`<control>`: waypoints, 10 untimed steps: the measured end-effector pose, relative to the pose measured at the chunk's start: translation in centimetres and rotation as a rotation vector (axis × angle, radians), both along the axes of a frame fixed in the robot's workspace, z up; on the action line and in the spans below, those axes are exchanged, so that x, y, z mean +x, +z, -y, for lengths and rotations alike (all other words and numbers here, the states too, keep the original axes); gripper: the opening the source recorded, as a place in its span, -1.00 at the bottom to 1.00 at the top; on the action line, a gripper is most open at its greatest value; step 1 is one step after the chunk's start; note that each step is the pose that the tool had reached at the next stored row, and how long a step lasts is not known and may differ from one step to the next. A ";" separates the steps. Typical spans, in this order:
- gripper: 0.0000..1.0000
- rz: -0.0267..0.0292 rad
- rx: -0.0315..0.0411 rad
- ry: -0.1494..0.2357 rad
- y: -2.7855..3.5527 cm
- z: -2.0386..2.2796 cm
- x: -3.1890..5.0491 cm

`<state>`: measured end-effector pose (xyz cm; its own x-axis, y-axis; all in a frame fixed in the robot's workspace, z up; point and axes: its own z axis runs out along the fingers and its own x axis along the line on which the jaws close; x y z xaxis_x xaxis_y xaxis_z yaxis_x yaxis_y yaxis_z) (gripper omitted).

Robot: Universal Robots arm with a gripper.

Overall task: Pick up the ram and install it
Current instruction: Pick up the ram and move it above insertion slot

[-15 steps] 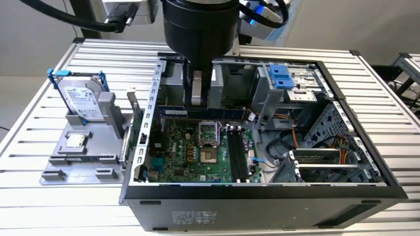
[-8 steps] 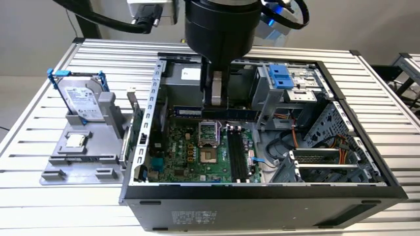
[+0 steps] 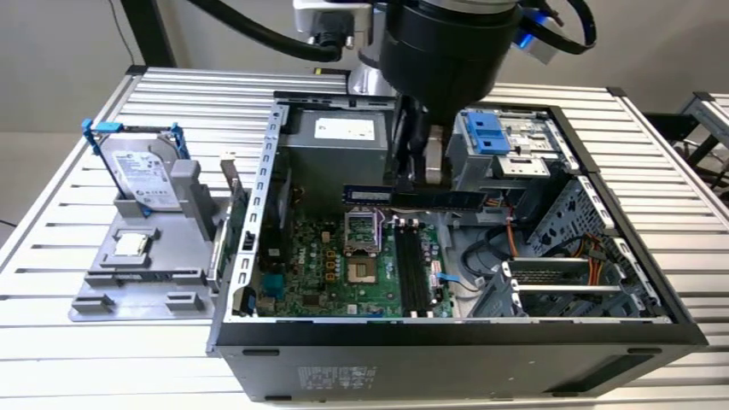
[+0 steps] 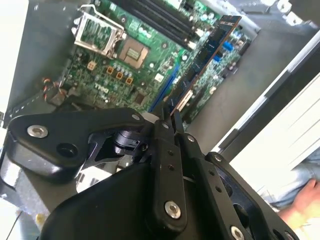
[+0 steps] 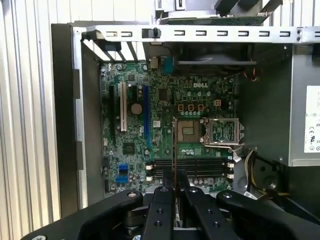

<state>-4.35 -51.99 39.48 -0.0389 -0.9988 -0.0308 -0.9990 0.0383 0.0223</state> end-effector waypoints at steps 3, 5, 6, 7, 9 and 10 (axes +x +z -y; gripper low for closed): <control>-1.00 -0.0003 0.0000 0.000 0.00 0.00 1.19; -1.00 -0.0005 0.0001 0.000 -0.01 0.00 1.97; -1.00 -0.0006 0.0001 0.000 0.00 0.00 2.39; -1.00 -0.0007 0.0001 0.000 0.00 0.00 2.77; -1.00 -0.0008 0.0001 0.000 -0.01 0.00 3.54; -1.00 -0.0009 0.0001 0.000 -0.01 0.00 3.90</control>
